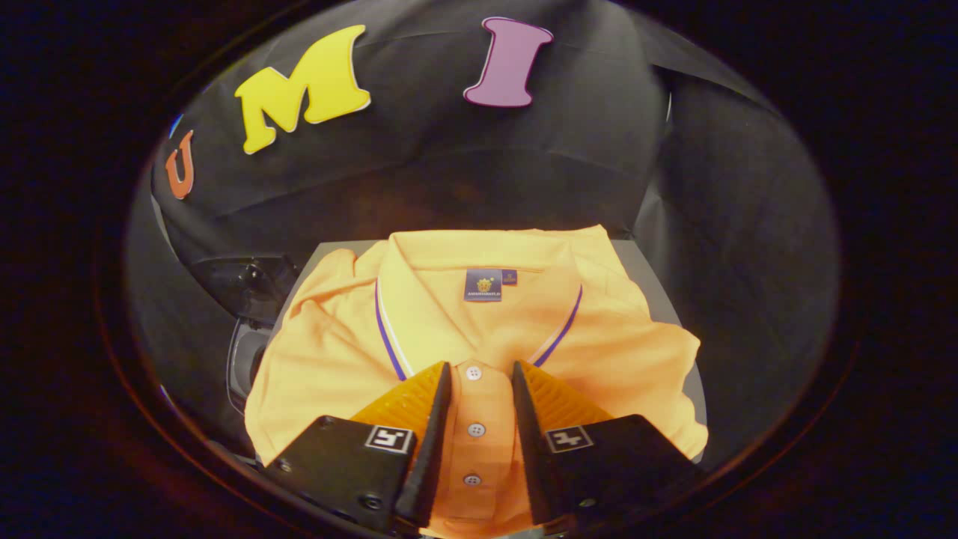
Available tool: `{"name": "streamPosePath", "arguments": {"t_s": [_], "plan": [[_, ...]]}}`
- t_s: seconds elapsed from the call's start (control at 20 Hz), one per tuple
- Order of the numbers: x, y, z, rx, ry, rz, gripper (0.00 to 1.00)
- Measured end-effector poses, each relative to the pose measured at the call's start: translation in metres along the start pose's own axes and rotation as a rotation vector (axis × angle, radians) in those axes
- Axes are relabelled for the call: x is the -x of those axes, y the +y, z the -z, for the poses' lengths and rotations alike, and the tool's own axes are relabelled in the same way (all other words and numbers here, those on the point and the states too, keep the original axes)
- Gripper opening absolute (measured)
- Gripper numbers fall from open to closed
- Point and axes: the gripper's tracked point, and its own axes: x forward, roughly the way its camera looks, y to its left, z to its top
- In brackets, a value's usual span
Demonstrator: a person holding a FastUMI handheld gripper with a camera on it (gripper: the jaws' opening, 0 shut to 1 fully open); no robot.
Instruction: Put the clothes into the washing machine and then close the washing machine lid.
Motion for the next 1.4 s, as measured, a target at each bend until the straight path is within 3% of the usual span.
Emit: {"name": "streamPosePath", "arguments": {"t_s": [0.05,0.2,0.3,0.8,1.4], "plan": [[0.001,0.000,0.001,0.005,0.016,0.005,0.46],[0.000,0.005,-0.004,-0.007,0.034,-0.012,0.17],[-0.002,0.004,-0.002,0.006,0.032,-0.022,0.08],[0.016,0.011,-0.014,-0.040,-0.028,-0.045,0.05],[0.127,0.075,-0.068,-0.058,-0.184,-0.100,0.05]]}}
